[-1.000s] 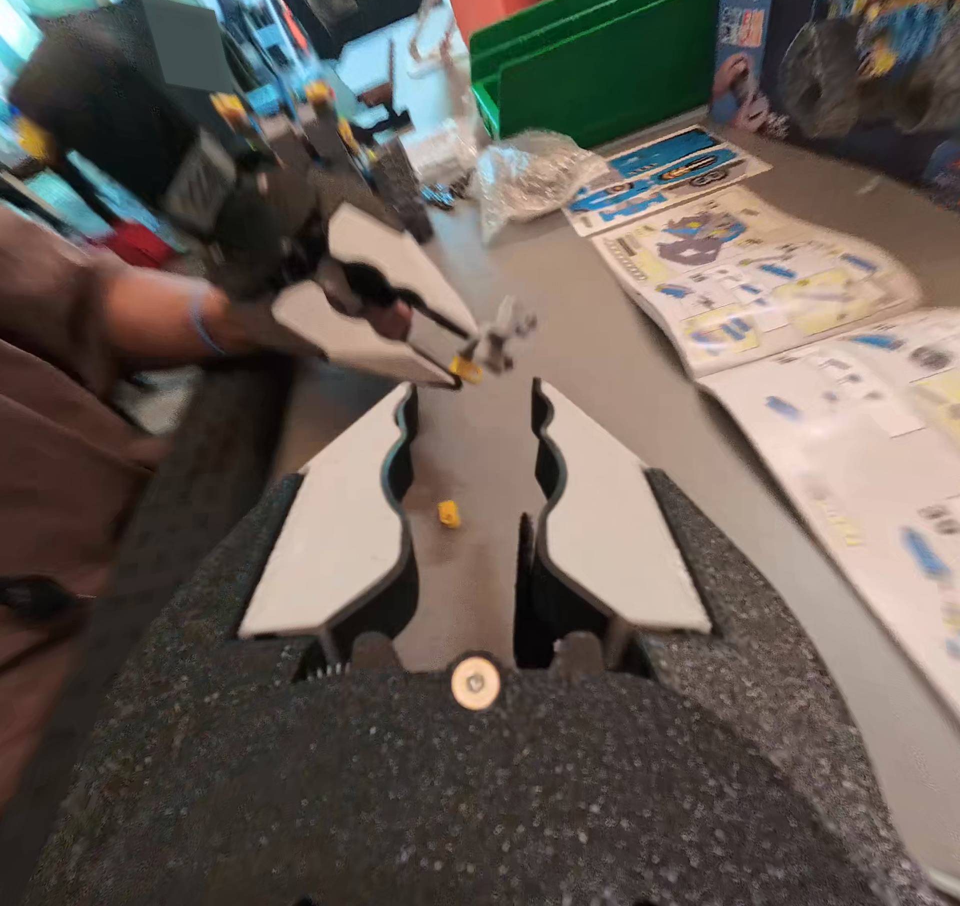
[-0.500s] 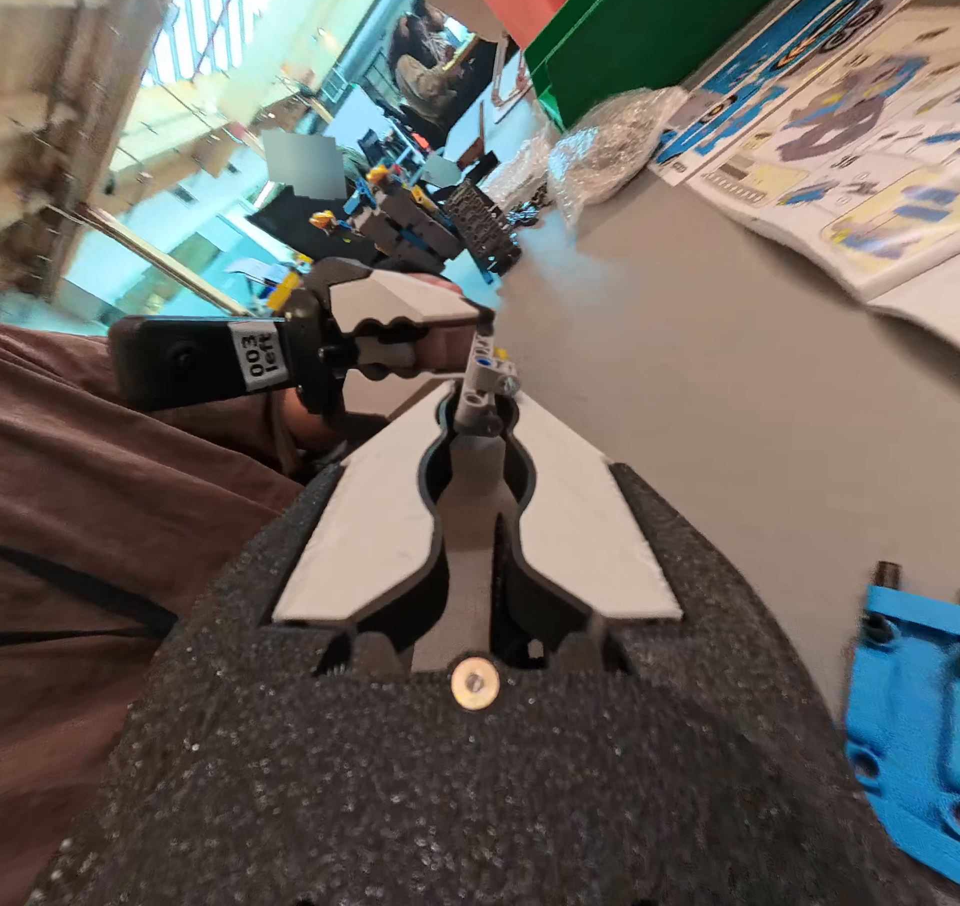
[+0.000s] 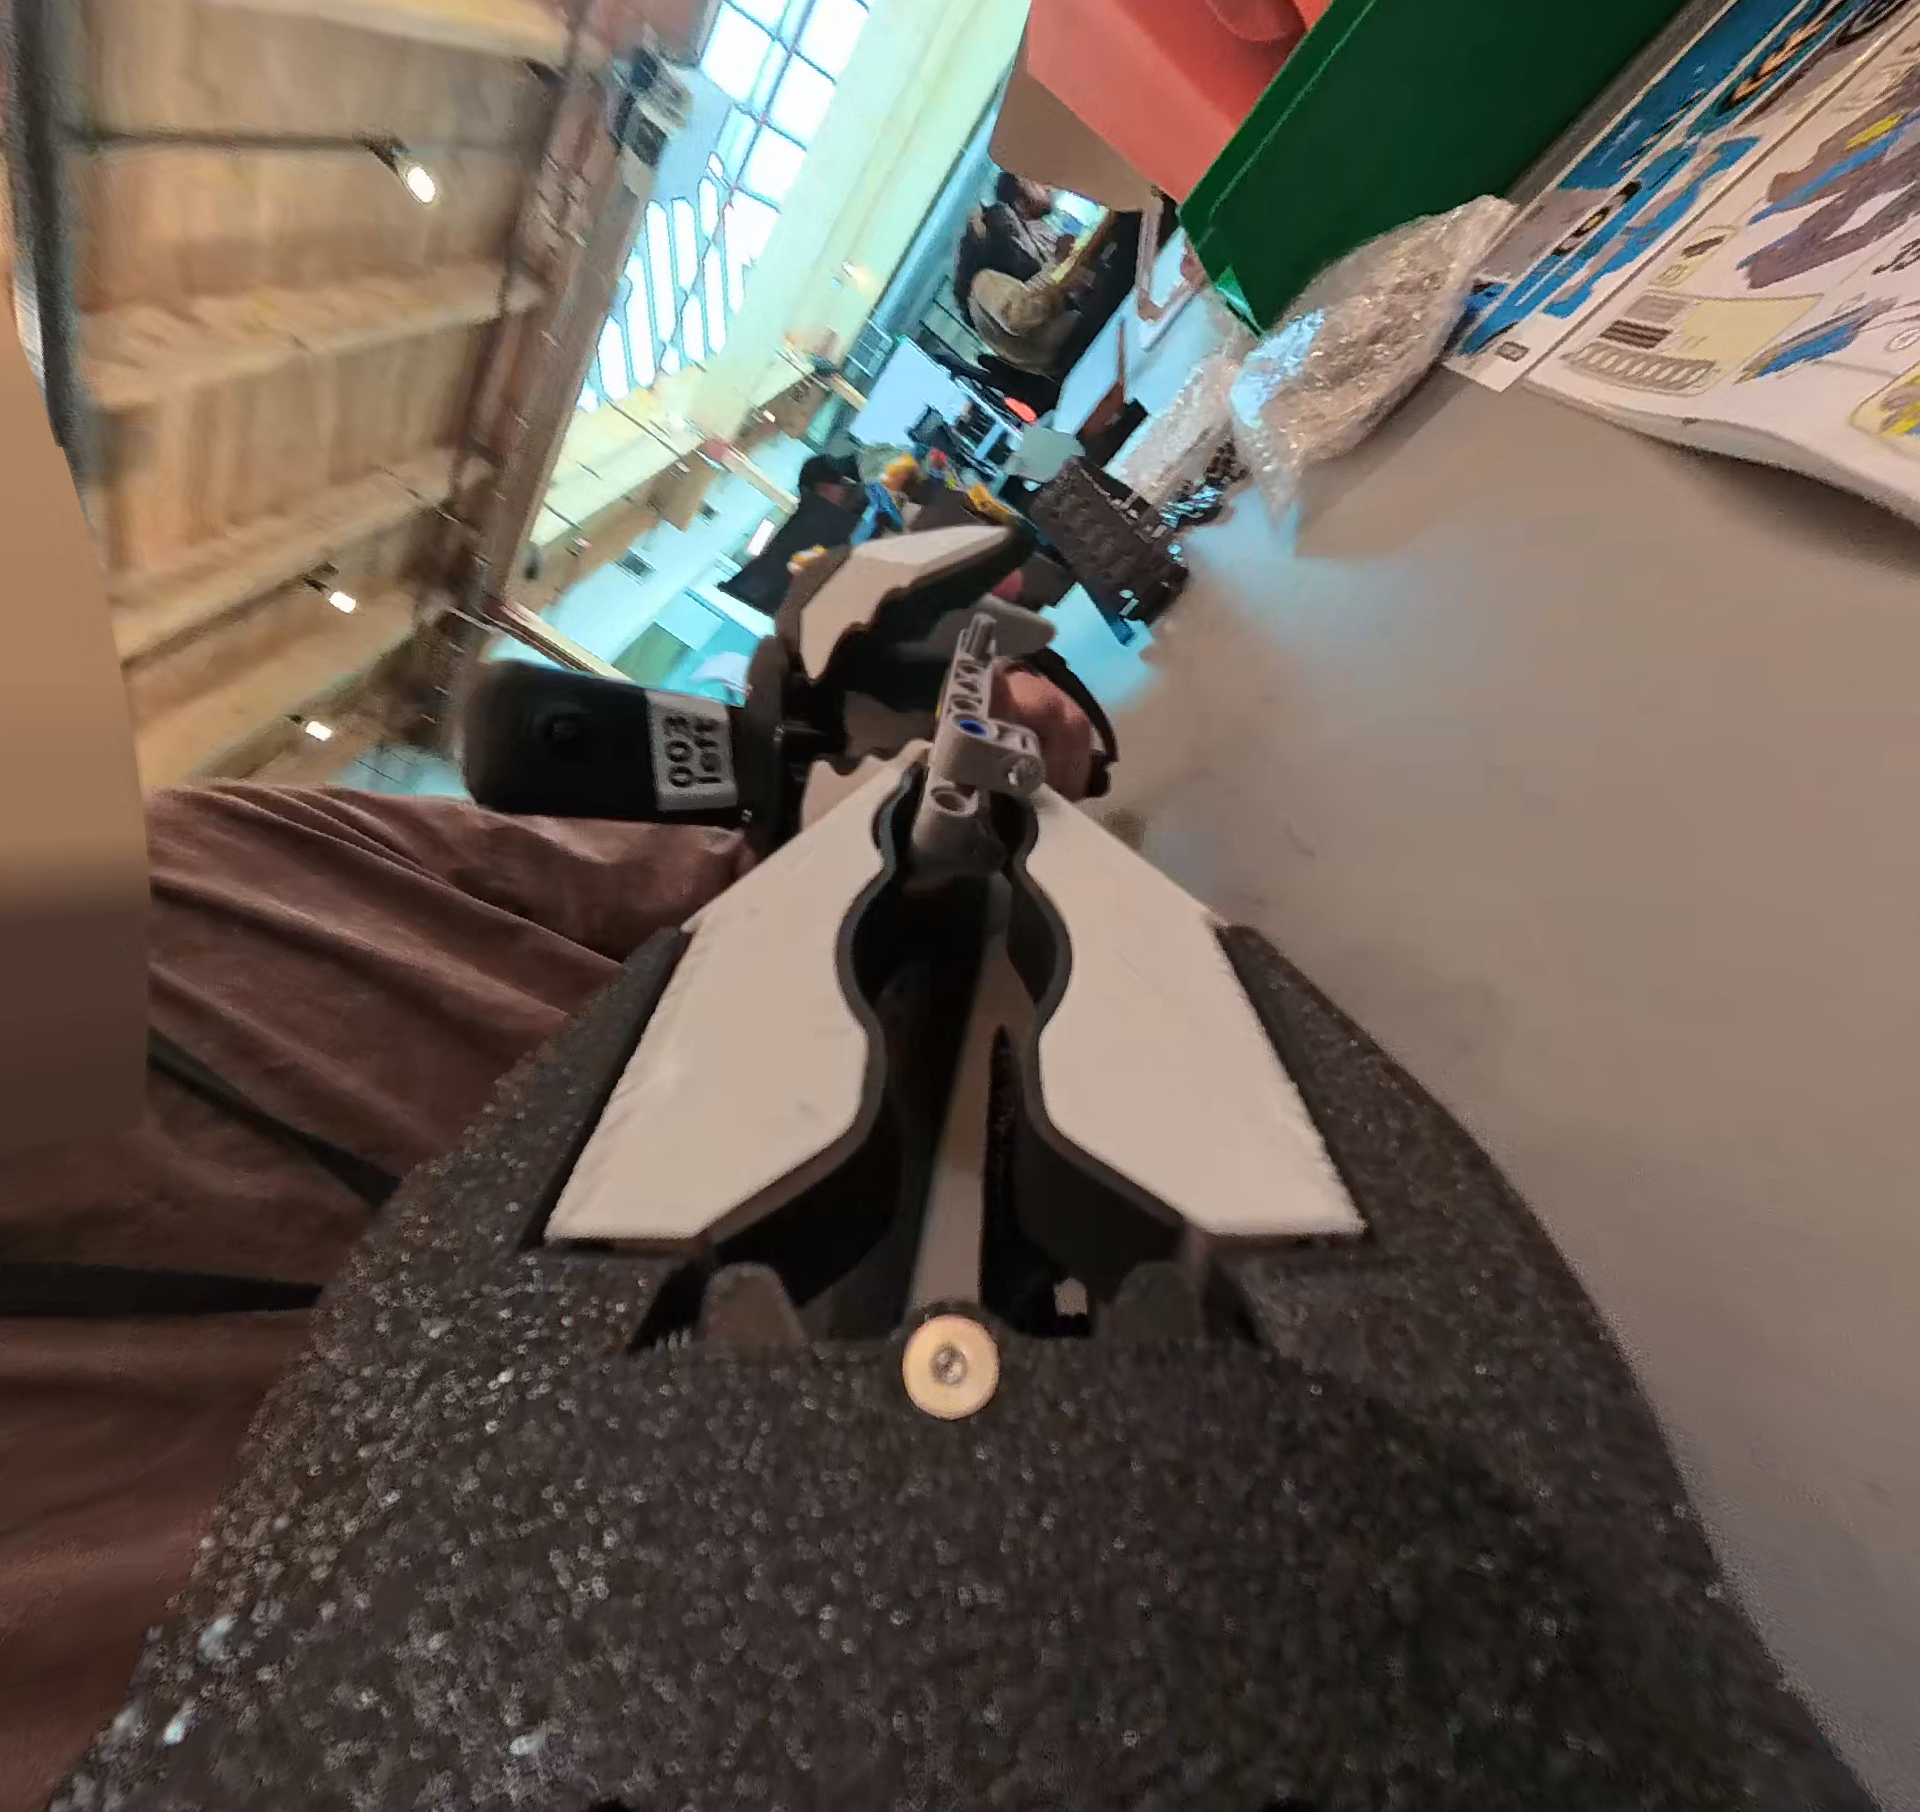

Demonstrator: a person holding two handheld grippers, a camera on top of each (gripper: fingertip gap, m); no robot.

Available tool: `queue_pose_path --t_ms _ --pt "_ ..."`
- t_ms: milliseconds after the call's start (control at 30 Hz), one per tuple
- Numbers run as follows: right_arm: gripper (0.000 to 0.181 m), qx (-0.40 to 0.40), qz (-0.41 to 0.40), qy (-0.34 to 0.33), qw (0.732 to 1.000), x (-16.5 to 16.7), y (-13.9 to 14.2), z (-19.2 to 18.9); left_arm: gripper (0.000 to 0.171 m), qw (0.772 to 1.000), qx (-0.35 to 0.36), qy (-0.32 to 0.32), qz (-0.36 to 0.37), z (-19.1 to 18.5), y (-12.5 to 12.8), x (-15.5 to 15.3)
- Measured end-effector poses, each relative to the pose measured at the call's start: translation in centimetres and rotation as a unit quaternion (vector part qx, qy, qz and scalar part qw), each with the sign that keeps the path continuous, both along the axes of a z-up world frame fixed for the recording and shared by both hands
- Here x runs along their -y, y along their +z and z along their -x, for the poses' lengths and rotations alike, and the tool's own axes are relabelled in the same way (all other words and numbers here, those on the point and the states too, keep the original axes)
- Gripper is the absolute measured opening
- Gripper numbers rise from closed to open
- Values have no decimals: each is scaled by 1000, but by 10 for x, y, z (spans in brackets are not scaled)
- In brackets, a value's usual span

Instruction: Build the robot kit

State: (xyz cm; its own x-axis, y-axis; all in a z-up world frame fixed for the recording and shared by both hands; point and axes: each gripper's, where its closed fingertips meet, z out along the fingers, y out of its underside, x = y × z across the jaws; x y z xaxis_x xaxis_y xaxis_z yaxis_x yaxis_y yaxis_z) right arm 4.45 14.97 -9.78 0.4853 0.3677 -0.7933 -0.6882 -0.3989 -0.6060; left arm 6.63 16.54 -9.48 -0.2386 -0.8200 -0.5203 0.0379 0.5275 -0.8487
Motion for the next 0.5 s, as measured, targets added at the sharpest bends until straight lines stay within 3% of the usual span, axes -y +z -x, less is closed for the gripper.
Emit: queue_pose_path --t_ms 300,500 --pt "12 -156 0 -1 988 -6 4 1 33 1000 4 6 24 -1 5 -6" --pt "11 -209 4 -29 977 -7 2 -10 33 1000 5 6 23 0 5 -5"
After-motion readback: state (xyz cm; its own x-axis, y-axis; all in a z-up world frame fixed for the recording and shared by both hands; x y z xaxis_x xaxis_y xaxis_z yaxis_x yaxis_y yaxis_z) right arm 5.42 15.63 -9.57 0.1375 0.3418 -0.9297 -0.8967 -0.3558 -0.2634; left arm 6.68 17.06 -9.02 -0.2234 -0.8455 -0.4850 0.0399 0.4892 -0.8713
